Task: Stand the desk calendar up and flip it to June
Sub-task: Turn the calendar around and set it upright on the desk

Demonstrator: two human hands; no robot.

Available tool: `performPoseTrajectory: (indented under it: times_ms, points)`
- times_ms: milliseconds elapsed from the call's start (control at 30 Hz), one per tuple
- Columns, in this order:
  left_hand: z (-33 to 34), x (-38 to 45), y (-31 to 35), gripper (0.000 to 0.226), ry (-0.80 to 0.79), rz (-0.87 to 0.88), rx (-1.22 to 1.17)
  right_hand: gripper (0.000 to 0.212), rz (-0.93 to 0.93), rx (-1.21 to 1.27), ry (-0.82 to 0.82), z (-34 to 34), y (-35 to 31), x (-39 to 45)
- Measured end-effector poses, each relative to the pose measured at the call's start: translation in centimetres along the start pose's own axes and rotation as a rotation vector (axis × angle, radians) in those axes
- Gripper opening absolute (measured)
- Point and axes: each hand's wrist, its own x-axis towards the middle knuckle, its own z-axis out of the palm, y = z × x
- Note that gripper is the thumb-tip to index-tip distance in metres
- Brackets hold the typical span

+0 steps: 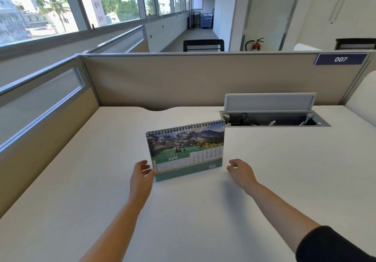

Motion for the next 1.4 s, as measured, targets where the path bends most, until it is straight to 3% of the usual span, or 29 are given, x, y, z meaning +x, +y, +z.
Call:
performPoseTrajectory:
  times_ms: [133, 433, 567, 833, 1167, 1400]
  points:
    - [0.6, 0.0, -1.0, 0.02, -0.086, -0.054, 0.106, 0.041, 0.002, -0.008, -0.035, 1.2, -0.2, 0.7]
    - [0.2, 0.9, -1.9, 0.021, -0.092, -0.052, 0.203, 0.031, -0.083, 0.008, -0.016, 2.1, -0.5, 2.1]
    - [0.7, 1.0, -2.4, 0.01, -0.048, 0.012, 0.159, 0.031, -0.085, -0.042, -0.004, 2.2, -0.4, 3.0]
    - [1.9, 3.0, -1.7, 0.015, 0.01, 0.01, 0.02, 0.038, -0.044, -0.045, 0.101, 2.9, -2.2, 4.8]
    - [3.5, 13.0, 3.0, 0.01, 0.011, 0.009, 0.07, 0.031, 0.001, 0.04, 0.102, 3.1, -7.7, 12.6]
    - [5.7, 20.0, 4.9, 0.01, 0.025, 0.028, 0.17, 0.038, 0.016, -0.007, 0.117, 3.7, -10.9, 19.9]
